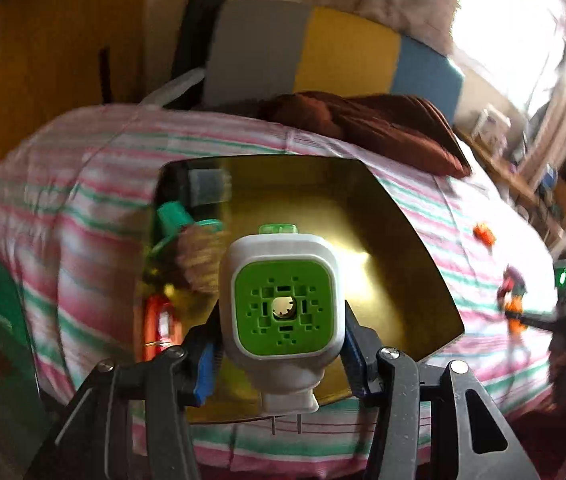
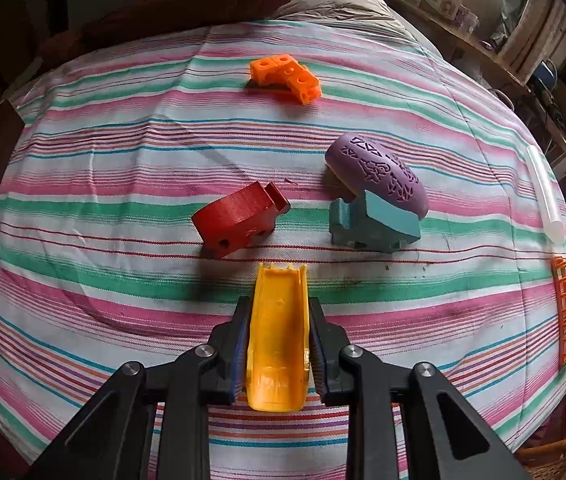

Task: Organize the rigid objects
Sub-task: 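Carry the plug device into the gold tray and open the left tool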

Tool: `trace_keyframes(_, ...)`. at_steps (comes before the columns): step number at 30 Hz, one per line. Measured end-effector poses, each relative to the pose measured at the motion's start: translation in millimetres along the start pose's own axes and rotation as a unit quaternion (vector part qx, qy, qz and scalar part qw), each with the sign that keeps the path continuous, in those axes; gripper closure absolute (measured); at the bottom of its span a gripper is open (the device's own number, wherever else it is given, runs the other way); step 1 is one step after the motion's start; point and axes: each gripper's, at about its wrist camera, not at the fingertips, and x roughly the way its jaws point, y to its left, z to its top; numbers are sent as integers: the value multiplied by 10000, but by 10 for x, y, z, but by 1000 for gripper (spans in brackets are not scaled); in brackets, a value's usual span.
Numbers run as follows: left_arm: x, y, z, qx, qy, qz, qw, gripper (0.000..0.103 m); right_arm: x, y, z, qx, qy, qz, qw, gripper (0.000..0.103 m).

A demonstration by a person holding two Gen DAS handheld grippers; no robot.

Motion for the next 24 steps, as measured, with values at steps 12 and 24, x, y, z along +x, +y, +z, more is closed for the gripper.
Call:
trace_keyframes(12, 12, 520, -116, -513, 326, -229, 9979, 51, -60, 103, -6, -88, -34, -51, 9999, 77)
trace_keyframes(24, 598, 298, -204, 80, 771, 247, 9967, 51, -67, 104, -9, -95, -37, -64, 9999, 77)
